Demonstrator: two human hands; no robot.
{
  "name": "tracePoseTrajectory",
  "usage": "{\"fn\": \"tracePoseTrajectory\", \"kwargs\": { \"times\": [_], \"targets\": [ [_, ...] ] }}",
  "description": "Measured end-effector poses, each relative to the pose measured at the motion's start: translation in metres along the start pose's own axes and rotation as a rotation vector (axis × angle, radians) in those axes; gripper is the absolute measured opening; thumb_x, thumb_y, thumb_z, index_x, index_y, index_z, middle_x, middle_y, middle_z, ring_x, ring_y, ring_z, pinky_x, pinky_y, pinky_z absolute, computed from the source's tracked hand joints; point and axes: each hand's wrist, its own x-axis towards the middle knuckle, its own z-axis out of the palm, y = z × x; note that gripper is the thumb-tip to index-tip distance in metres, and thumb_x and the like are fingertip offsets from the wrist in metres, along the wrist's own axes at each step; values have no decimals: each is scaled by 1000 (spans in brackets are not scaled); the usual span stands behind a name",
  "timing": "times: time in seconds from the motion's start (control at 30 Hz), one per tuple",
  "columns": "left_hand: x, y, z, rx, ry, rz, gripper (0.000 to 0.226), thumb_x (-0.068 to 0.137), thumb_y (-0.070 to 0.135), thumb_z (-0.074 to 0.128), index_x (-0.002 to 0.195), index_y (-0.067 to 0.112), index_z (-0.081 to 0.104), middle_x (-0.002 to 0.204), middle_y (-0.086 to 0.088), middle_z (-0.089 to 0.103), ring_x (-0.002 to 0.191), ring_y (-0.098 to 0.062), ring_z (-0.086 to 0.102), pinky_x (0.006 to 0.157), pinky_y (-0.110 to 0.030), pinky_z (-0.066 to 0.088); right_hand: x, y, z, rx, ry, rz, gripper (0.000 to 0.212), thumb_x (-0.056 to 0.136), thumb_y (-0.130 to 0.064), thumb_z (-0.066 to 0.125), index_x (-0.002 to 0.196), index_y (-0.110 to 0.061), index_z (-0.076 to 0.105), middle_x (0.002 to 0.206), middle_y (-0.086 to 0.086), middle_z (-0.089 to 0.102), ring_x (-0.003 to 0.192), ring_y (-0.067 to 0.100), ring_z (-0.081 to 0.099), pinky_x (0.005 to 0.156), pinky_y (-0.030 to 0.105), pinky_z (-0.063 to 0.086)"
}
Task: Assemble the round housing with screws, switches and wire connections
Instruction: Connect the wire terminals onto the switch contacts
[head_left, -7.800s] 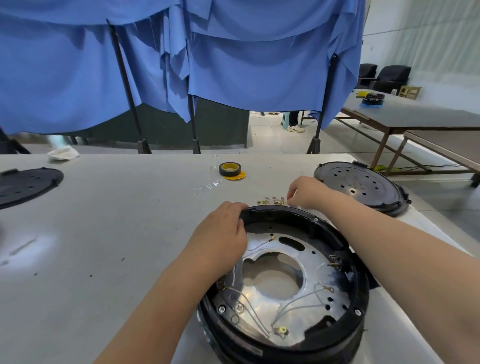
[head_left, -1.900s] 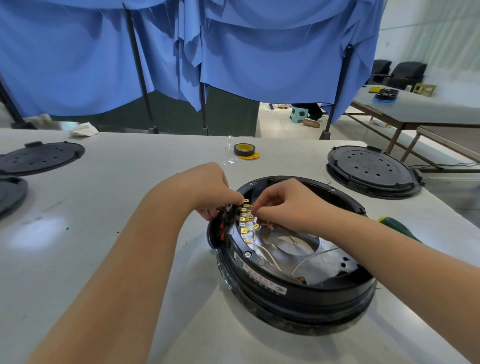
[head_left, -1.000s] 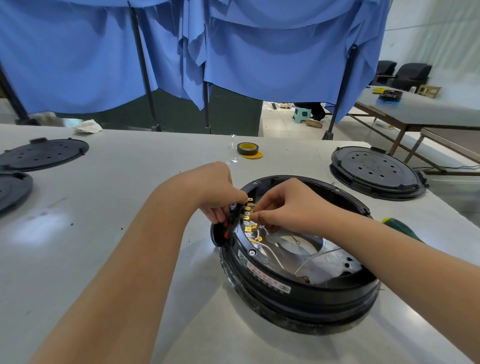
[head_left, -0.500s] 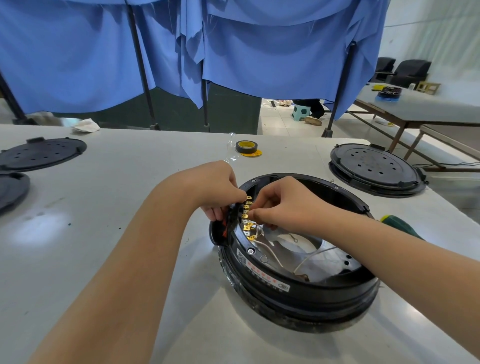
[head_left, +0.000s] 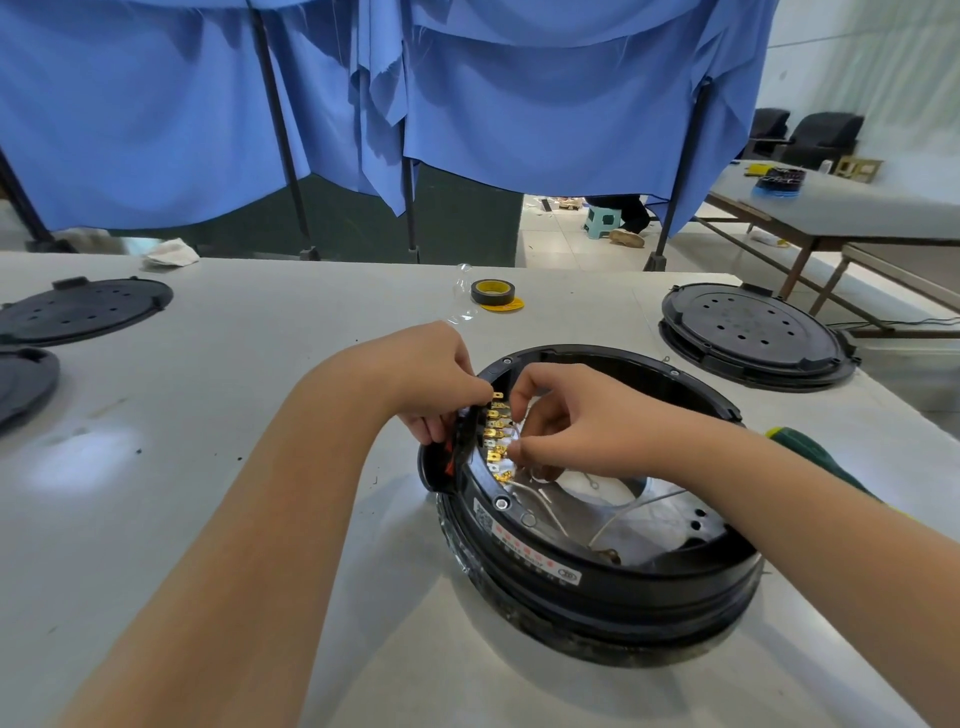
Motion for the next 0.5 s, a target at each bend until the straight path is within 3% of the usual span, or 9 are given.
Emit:
{"fn": "tracePoseTrajectory", "kwargs": {
  "times": [0.17, 0.27, 0.5],
  "targets": [
    [-1, 0, 0, -1, 6, 0, 22, 92, 32, 58, 98, 12, 65, 64, -10, 71, 49, -15, 69, 48, -22, 55, 0, 0, -3, 83, -15, 30, 10, 83, -2, 64, 85, -12, 60, 57, -1, 66, 55, 13, 64, 62, 26, 56],
    [-1, 0, 0, -3, 6, 1, 22, 92, 31, 58, 98, 11, 65, 64, -10, 71, 47, -14, 68, 46, -20, 53, 1, -1, -3, 127, -32, 41, 14, 83, 0, 60, 81, -12, 66, 58, -1, 66, 57, 13, 65, 63, 25, 56],
    [1, -2, 1, -11, 3, 0, 21, 92, 31, 58, 97, 11, 65, 72, -13, 73, 51, -17, 70, 46, -20, 54, 0, -3, -2, 86, -37, 17, 8, 80, -6, 69, 79, -14, 72, 60, -1, 70, 57, 10, 67, 60, 19, 54]
  ]
}}
